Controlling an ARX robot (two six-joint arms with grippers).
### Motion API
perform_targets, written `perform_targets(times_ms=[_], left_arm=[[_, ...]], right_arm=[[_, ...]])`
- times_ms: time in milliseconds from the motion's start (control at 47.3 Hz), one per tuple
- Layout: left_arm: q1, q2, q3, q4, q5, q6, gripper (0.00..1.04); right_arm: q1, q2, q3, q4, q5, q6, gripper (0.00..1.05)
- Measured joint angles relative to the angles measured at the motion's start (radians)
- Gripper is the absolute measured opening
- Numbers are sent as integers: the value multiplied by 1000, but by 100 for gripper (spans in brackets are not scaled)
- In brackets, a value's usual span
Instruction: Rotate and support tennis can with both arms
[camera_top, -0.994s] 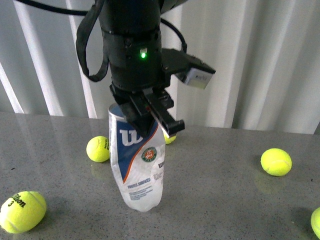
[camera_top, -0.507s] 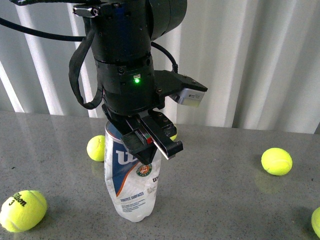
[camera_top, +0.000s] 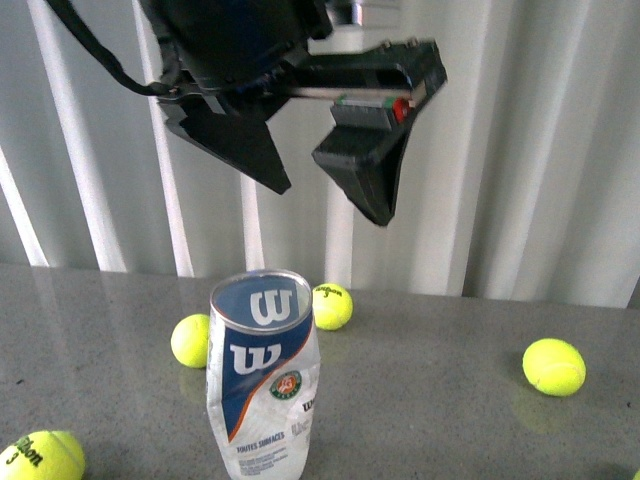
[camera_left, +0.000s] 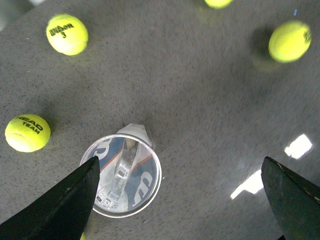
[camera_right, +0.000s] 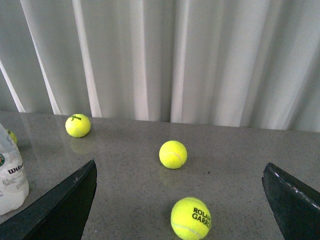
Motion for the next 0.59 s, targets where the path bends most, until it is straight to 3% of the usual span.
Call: perform_targets(times_ms=[190, 381, 444, 507, 550, 592], left_arm=[[43, -191, -214, 243, -92, -346, 98], [56, -240, -263, 274, -118, -525, 98], [46, -291, -414, 566, -315, -450, 88], [50, -348, -572, 836, -450, -377, 79], [71, -425, -744, 1091, -491, -323, 68], [100, -489, -863, 1245, -486, -294, 59]], right_arm=[[0, 0, 0, 0, 0, 0, 98], [0, 0, 0, 0, 0, 0, 98], [0, 0, 0, 0, 0, 0, 98], [0, 0, 0, 0, 0, 0, 98], [0, 0, 0, 0, 2, 0, 98], [0, 0, 0, 0, 3, 0, 98]])
